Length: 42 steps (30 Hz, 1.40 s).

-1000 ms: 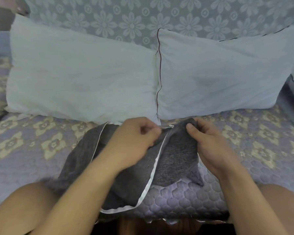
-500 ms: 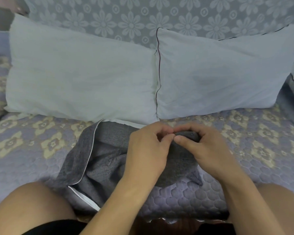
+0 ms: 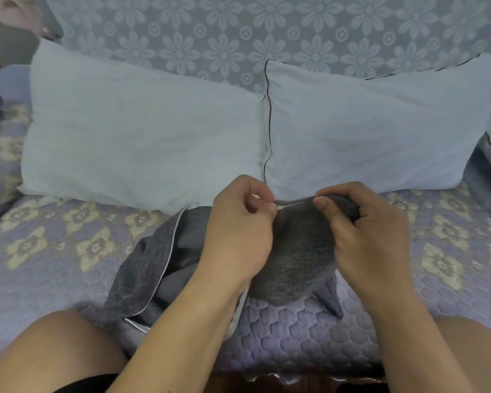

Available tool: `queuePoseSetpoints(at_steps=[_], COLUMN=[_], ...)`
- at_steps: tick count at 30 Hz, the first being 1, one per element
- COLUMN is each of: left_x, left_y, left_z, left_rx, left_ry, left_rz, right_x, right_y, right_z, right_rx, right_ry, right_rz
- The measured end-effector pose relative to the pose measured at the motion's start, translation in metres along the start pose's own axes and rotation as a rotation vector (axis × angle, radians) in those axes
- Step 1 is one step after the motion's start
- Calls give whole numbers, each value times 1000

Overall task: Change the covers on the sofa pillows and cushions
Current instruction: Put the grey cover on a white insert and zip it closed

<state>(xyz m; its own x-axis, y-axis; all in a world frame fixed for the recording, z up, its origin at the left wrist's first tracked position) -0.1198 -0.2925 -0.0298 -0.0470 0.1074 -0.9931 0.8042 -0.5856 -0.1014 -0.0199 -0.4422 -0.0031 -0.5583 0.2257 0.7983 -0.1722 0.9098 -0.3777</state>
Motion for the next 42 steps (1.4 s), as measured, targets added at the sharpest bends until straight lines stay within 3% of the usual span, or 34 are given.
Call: queuePoseSetpoints(at_steps=[7, 11, 13, 14, 16, 18, 19, 24, 29, 33, 35, 37, 38, 39, 40, 42], left_x=[8, 23, 18, 11, -5, -15, -18, -6, 15, 13, -3, -27, -42, -59, -77, -115], left_y=[-59, -96, -94, -87, -69, -58, -58, -100, -162, -184, -172, -155, -143, -127, -107, -57], left_z=[-28, -40, -40, -38, -34, -31, -31, -40, -49, -50, -57, -70, -78, -84, -89, -92], left_rx=[-290, -357, -261, -196, -59, 27, 34, -149, -338, -447, -489, -520, -521, -512, -492, -430], left_ry=[19, -9, 24, 65, 146, 198, 210, 165, 54, 85, 184, 287, 321, 358, 397, 464], left_rz=[-262, -407, -427, -445, -493, -564, -598, -731, -745, -705, -656, -579, -546, -517, -482, -367], right_x=[-36, -71, -68, -56, -20, 2, 7, 1, -14, -30, -50, -84, -103, -114, -113, -90], right_y=[-49, -79, -70, -52, 10, 76, 98, 116, 97, 65, 61, 45, 23, -7, -46, -138], right_z=[-26, -39, -45, -46, -35, -9, 1, 3, -16, -37, -36, -29, -34, -46, -63, -92], right_rx=[-292, -369, -258, -176, 142, 523, 618, 619, 523, 432, 668, 986, 1028, 936, 697, -1], right_ry=[217, 386, 328, 190, -106, -296, -364, -443, -383, -230, -115, 11, 70, 106, 126, 175], right_rz=[113, 354, 670, 704, 521, 417, 408, 340, 441, 306, 317, 581, 762, 900, 959, 781])
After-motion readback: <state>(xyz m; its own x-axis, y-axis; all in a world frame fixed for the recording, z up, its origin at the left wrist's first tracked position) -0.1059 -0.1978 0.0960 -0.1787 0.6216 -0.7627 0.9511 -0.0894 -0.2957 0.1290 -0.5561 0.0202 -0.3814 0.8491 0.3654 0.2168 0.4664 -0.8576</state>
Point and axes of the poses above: each hand's wrist, its own z-axis away from the middle knuckle, its own y-axis out of the palm, x = y × z, the point moved 7 cm from there along -z, towards the middle knuckle, and after that the axes turned 5 degrees about -x, right-handed, at the moved point
